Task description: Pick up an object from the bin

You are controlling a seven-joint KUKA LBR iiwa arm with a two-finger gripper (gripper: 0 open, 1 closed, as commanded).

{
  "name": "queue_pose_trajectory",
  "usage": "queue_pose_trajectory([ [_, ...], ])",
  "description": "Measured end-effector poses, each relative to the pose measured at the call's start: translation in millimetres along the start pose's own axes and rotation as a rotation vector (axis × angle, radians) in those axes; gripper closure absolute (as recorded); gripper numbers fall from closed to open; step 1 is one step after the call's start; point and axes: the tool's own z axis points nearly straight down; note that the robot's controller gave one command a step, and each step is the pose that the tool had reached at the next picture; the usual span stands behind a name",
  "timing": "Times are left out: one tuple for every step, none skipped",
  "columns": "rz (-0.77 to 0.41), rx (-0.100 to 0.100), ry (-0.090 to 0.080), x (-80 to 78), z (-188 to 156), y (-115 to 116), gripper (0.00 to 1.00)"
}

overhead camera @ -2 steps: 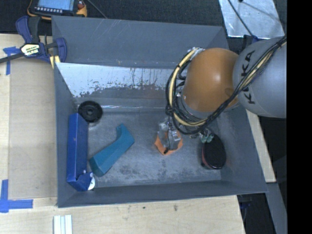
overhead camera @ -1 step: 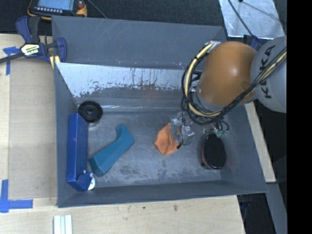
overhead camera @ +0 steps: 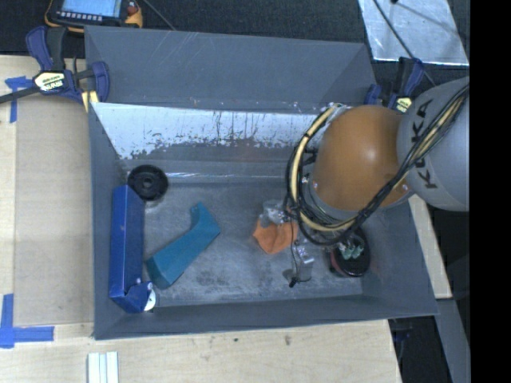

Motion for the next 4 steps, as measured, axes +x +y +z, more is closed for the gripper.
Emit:
queue_pose_trajectory([
  [0.001,0.0,0.0,-0.1,0.4,-1.0,0.0],
  [0.033,0.001,-0.007,-35.2,27.8,-44.7,0.0],
  [0.081,0.005,0.0,-51.2,39.8,-62.6,0.0],
  [0.101,0.003,-0.003,19.0,72.7,-105.4,1.0],
])
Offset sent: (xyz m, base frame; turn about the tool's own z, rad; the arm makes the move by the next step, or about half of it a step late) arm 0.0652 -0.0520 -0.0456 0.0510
